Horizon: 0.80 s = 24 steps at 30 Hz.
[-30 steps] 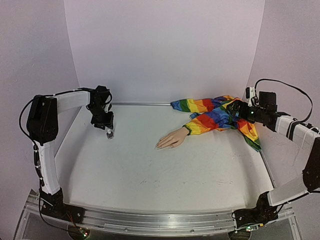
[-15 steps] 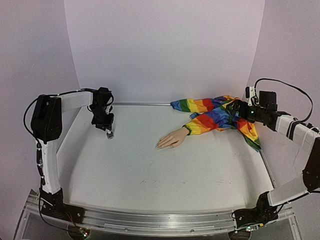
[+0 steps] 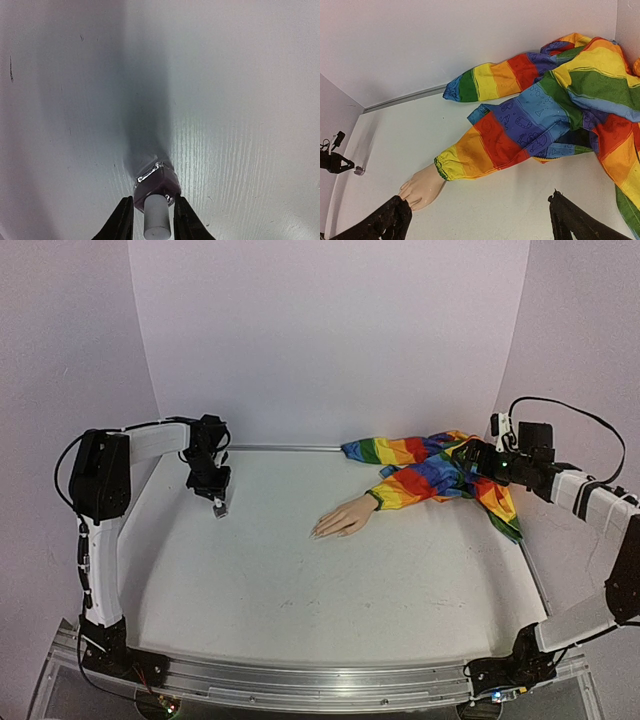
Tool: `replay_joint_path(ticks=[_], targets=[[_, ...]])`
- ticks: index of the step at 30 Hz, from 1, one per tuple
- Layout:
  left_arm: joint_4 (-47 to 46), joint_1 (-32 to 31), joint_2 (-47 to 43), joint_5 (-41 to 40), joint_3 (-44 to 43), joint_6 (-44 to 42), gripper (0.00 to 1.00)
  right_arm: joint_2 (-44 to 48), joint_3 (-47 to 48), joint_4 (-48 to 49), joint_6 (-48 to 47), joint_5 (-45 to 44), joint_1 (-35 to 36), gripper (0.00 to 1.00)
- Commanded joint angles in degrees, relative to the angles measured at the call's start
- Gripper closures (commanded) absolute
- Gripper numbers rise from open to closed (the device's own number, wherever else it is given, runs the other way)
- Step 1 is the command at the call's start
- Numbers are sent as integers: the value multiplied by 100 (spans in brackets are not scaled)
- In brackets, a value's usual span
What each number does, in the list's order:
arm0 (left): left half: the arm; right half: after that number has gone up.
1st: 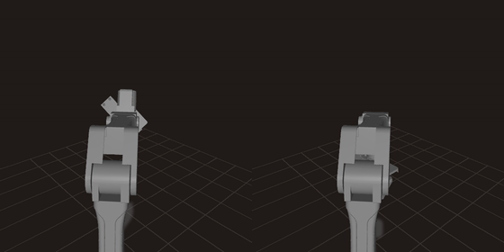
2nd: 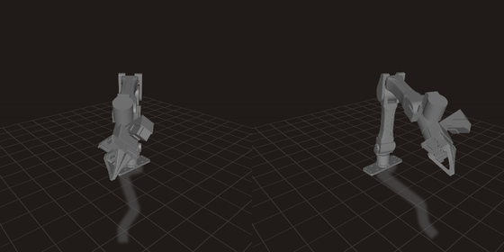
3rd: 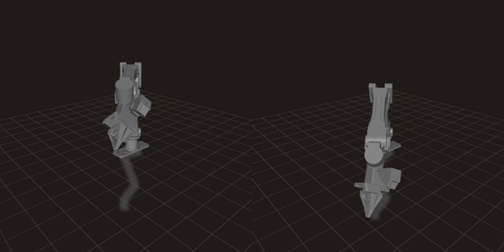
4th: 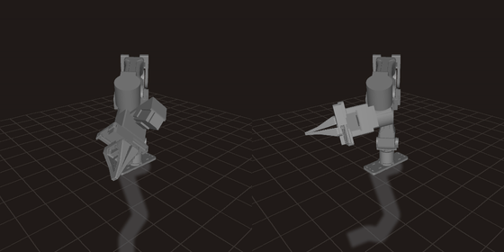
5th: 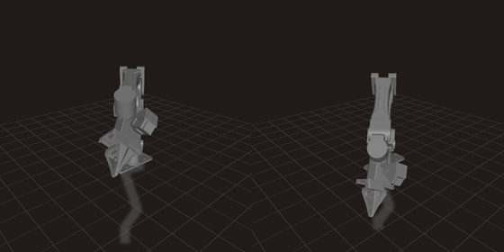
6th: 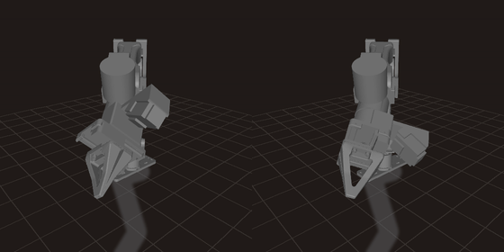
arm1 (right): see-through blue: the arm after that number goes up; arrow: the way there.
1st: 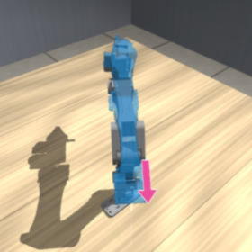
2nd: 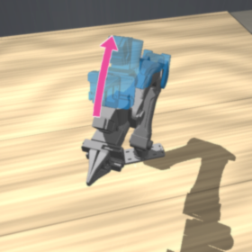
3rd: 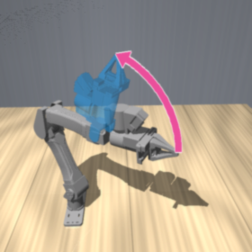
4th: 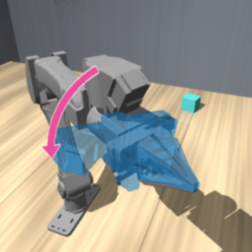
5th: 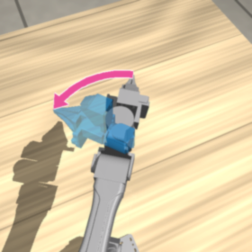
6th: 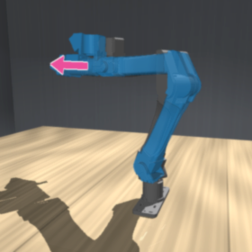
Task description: Paint the nails
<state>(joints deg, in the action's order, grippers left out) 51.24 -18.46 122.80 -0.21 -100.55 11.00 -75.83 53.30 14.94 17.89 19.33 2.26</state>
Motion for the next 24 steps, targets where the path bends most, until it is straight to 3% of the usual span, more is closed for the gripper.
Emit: replay_joint_path(ticks=[1, 12, 24], targets=[[178, -44, 83, -49, -360, -87, 71, 64, 208, 71, -41, 114, -31, 2], [313, -78, 129, -115, -421, -125, 73, 95, 225, 62, -22, 118, -33, 2], [369, -129, -106, -191, -291, -134, 93, 79, 231, 42, -59, -78, -33, 2]])
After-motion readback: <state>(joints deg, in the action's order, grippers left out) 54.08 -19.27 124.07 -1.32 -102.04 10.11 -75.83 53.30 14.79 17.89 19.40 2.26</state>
